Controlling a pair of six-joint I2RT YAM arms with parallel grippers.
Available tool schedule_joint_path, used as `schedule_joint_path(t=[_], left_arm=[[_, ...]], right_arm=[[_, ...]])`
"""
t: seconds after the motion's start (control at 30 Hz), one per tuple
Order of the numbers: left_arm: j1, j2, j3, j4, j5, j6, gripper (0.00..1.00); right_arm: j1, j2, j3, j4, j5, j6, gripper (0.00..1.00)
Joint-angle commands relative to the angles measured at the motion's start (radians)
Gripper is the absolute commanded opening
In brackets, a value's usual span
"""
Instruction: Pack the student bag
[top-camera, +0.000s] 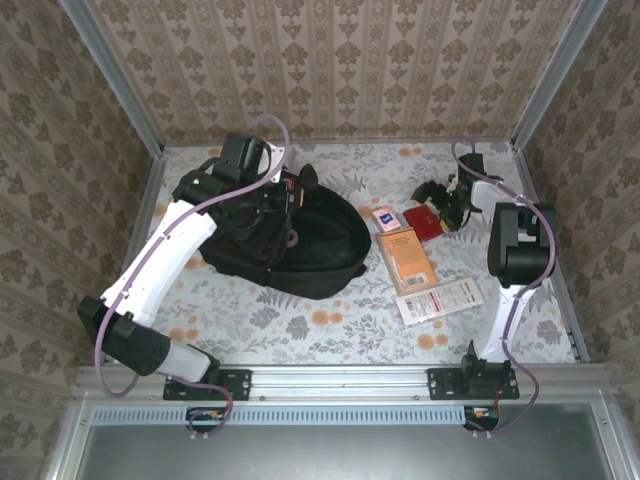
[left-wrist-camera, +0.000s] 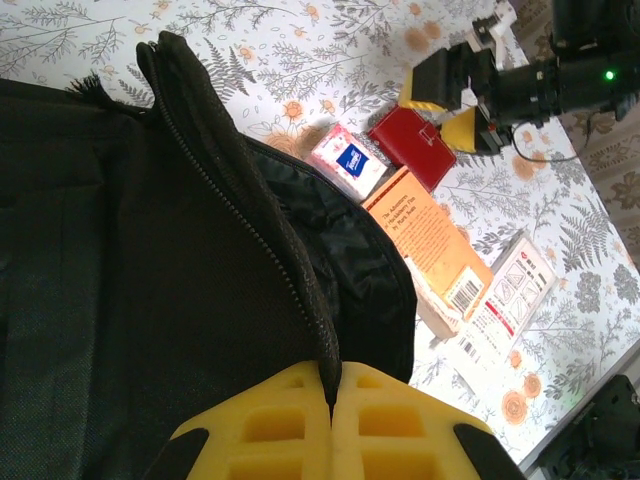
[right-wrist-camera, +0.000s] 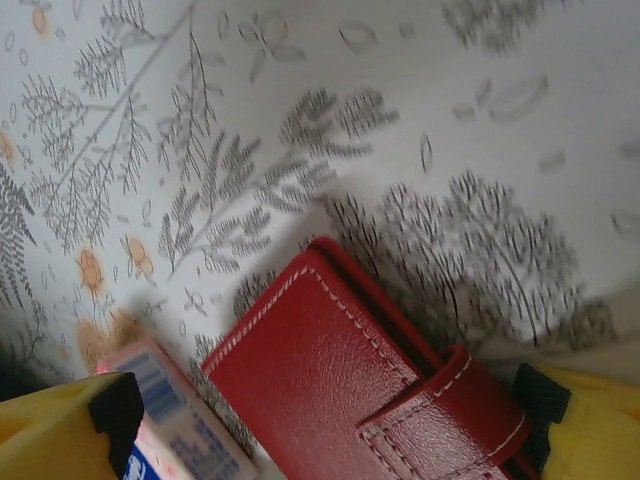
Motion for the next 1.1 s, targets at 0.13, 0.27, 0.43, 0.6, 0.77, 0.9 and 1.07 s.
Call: schedule_joint_path(t=[0.13,0.27,0.43,0.6,0.77,0.9,1.07], left_arm=[[-0.009,-0.032,0.015,0.026,0.022,0.003,0.0],[-0.009,-0.025,0.022,0.022,0.02,0.004,0.0],[-0.009,-0.025,0.024,0.018,0.013,0.006,0.0],[-0.009,-0.022,0.024,0.02,0.012,0.006,0.0],[-0.01,-0.021,0.028,0.023,0.018,0.006,0.0],[-0.009,-0.029,0.024,0.026,0.018,0.005,0.0],[-0.009,-0.037,0.014,0.03,0.014,0.005,0.0]], right_arm=[[-0.006,-0.093,-0.129,0.033,-0.069,0.093,0.94],[-0.028,-0.052,-0.088,0.009,-0.075,0.078,0.92],[-0.034,0.037,-0.029,-0.03,-0.202,0.02,0.85],[-0.029,0.018,-0.067,0.005,-0.259,0.023,0.74],[-0.03,-0.032,-0.117,0.046,-0.292,0.048,0.63],[-0.027,-0.059,-0.139,0.062,-0.314,0.061,0.56],[-0.016,-0.089,-0.167,0.083,-0.324,0.079,0.49]])
